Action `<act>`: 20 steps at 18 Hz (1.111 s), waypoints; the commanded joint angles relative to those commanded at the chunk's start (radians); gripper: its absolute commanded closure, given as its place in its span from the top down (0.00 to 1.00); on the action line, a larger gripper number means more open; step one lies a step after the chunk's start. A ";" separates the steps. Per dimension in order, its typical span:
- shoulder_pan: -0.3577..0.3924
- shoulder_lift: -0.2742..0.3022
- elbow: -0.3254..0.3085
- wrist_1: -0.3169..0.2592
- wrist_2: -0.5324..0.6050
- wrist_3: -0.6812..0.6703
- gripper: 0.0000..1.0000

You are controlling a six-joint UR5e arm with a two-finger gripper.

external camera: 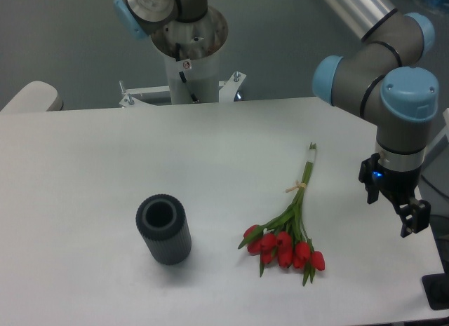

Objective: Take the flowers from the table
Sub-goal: 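Move the open gripper toward the tied stems of the red tulips, then lower the gripper over the tulip stems just above the blooms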

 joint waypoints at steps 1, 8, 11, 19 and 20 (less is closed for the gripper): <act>0.000 0.002 -0.008 0.000 0.003 0.002 1.00; 0.011 0.041 -0.136 0.032 0.005 0.000 1.00; 0.014 0.064 -0.187 0.034 -0.005 -0.053 1.00; 0.000 0.087 -0.265 0.032 0.000 -0.391 1.00; 0.000 0.092 -0.278 0.026 -0.002 -0.402 1.00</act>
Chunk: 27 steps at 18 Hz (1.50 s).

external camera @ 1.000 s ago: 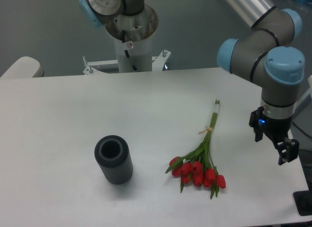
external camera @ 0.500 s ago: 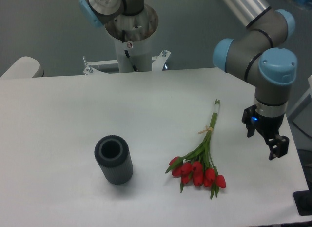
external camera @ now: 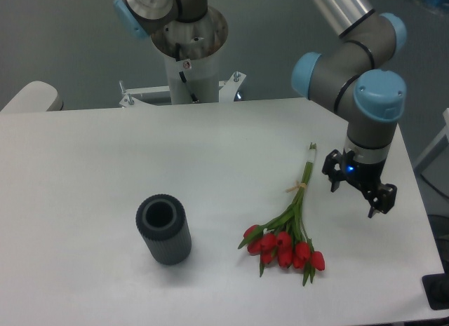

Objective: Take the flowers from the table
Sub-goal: 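Lower the gripper over the tulip stems just above the blooms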

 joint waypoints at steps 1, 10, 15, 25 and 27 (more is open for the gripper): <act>-0.002 0.003 -0.023 0.004 -0.005 -0.035 1.00; -0.063 0.012 -0.111 0.021 -0.017 -0.380 1.00; -0.077 -0.015 -0.149 0.093 -0.017 -0.388 1.00; -0.101 -0.064 -0.177 0.176 -0.015 -0.419 1.00; -0.101 -0.069 -0.177 0.178 -0.014 -0.417 1.00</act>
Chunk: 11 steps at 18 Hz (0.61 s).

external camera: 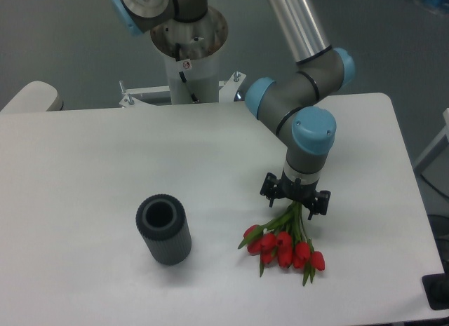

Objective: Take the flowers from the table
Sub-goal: 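Lower the gripper over the tulip stems just above the blooms, then close the gripper on the tulip stems and begin lifting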

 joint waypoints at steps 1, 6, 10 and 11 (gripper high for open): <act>0.000 -0.002 0.000 0.000 0.000 0.000 1.00; 0.000 -0.021 0.006 0.014 0.000 0.009 1.00; 0.000 -0.021 0.003 0.029 0.000 0.015 0.87; -0.002 -0.021 0.006 0.028 0.000 0.014 0.68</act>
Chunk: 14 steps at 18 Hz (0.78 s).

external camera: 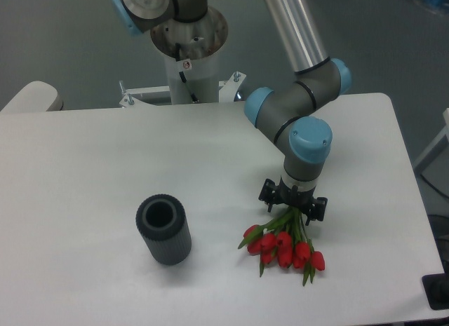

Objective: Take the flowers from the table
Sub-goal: 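Close the gripper on the tulip stems and begin lifting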

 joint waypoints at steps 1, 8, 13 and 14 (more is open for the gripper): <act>0.000 -0.002 0.000 0.002 0.000 0.002 0.54; 0.000 -0.003 0.020 0.000 -0.002 0.002 0.37; 0.002 -0.005 0.035 0.000 -0.002 0.005 0.33; 0.002 -0.005 0.038 0.000 -0.002 0.005 0.33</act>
